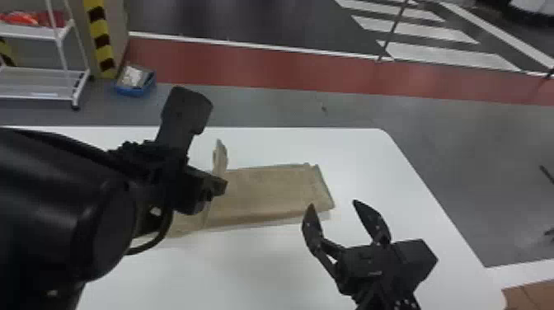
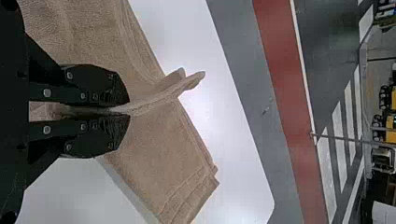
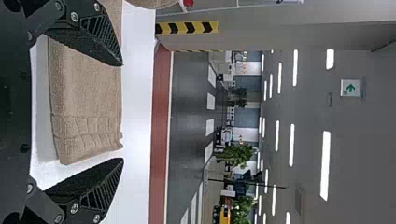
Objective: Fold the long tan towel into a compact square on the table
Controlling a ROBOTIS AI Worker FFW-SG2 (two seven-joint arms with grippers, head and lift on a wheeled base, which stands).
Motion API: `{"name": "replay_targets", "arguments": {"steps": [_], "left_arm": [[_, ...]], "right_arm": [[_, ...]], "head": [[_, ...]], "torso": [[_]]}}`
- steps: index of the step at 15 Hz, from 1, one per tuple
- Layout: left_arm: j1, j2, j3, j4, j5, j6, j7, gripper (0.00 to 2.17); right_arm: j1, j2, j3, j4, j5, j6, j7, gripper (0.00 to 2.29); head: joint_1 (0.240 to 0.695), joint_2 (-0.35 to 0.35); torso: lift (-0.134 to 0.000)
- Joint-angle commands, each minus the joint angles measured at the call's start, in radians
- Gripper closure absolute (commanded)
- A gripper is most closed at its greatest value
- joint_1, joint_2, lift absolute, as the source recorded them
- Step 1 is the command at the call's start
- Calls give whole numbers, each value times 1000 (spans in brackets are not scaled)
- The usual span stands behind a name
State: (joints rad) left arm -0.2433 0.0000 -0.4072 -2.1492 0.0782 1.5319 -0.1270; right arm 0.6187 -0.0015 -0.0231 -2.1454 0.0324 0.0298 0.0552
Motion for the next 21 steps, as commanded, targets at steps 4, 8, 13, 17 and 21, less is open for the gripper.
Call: {"name": "replay_targets", "arguments": {"steps": [4,8,13,17,21], "left_arm": [[15,-3,-94,-11,-1,-2,-11,39],[33,-3,-79,-32,0,1,-13,39],[128,-3,51,-81,20,-38,-43,70],[231,69,145,-94,69,-275,-29,70],[325,133,263,-47,193,-670,-22,66]], "right_arm": [[-10,2,0,13,-2,0,0,174],[-25,2,0,24,0,19,2,174],[-154,2,2,91,-9,246,29,174],[-263,2,15,167,-35,356,63,178],[-335,2,52,228,-37,387,114,188]], "head": [[695,-306],[695,-331],[695,-303],[695,-242],[695,-147]], "torso": [[-125],[-125],[-125],[-125],[-125]]}}
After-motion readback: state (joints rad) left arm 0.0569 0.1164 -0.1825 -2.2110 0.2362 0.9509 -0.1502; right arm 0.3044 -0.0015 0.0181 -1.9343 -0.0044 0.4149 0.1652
